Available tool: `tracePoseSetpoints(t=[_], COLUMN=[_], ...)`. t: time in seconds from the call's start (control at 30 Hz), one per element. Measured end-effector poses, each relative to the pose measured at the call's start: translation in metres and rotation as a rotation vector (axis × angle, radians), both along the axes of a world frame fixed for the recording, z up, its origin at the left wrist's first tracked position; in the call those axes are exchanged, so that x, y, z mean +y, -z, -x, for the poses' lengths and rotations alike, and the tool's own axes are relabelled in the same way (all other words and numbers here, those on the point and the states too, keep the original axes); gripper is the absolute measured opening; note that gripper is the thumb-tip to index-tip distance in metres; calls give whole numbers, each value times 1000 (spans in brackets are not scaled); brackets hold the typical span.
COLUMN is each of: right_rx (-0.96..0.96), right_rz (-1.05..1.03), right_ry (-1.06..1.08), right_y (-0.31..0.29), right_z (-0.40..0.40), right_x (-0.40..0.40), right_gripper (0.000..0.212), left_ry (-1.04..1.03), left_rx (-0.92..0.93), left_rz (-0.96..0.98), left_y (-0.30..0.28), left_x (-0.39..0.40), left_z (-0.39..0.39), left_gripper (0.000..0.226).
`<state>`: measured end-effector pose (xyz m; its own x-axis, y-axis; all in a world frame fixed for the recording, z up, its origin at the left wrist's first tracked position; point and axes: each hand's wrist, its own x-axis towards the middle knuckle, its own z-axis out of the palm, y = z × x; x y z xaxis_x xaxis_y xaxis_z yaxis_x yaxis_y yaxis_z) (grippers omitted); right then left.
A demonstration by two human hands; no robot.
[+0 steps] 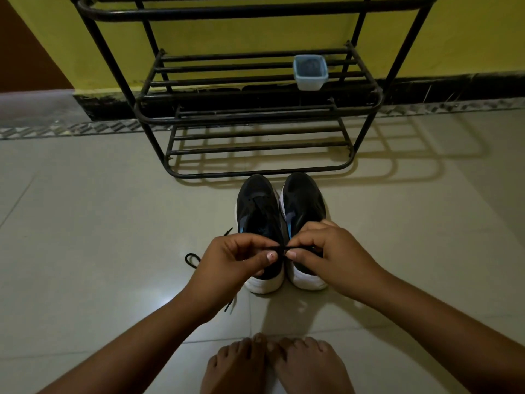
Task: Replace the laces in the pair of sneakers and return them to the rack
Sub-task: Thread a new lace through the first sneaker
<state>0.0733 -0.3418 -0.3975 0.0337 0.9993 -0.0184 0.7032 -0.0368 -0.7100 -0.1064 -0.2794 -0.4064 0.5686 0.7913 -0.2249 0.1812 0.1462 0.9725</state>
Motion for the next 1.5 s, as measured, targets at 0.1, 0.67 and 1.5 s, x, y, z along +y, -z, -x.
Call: tracePoseSetpoints(t=[0.1, 0.67, 1.5], right_rx=[-28, 6, 47], right_rz=[25, 34, 185], right_ry=[-15, -27, 16], right_y=[2, 4, 4], right_z=[-2, -7, -17], right_x=[0, 0, 4], right_gripper=[11, 12, 27], left_ry=[-15, -31, 155], left_rx=[9, 48, 632], left_rz=[-26, -29, -650], left_y=[1, 5, 0], left_x=[0, 1, 16], left_z=[1, 3, 4], left_gripper=[25, 17, 16])
